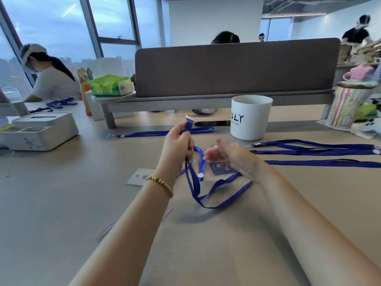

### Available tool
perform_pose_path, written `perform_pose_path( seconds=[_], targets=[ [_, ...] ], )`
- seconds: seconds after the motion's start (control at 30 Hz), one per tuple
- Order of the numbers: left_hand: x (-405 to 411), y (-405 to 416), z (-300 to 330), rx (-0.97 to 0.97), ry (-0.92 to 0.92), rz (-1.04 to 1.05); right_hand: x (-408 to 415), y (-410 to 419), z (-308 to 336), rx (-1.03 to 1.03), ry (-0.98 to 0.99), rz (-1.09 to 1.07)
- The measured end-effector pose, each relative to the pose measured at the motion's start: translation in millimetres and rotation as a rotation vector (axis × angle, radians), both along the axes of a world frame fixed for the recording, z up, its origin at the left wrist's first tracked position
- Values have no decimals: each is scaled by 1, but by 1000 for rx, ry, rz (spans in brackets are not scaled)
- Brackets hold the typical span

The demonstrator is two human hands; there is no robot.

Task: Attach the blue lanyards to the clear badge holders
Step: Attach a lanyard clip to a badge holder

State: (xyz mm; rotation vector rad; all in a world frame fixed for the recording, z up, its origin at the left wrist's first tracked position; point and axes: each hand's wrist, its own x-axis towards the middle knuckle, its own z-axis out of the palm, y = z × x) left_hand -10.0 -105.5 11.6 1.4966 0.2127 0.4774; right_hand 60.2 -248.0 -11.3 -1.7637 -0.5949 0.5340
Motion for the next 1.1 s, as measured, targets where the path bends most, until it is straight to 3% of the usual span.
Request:
perform_pose_path(
  seconds=[0.1,0.2,0.33,0.53,0.67,0.87,1.1],
  targets=[
    [-2,-23,-26,233,160,-78,2,-1,-16,157,112,-66],
    [0,-27,-46,495,234,-188,9,-1,-23,170,184,-173],
    [3,-30,-55,686,273,-283,13,2,-25,195,120,-159],
    [9,-22,-58,729,248,-224,15,-4,-23,261,31,-251],
    [12,-10,-54,580,130,-50,10,-11,-20,226,48,-200],
    [7,-12,-49,463,98,-134,1,-7,-19,89,-92,-94],
    [9,-5,-47,345,128,-86,-5,-1,-17,136,53,-136]
  ],
)
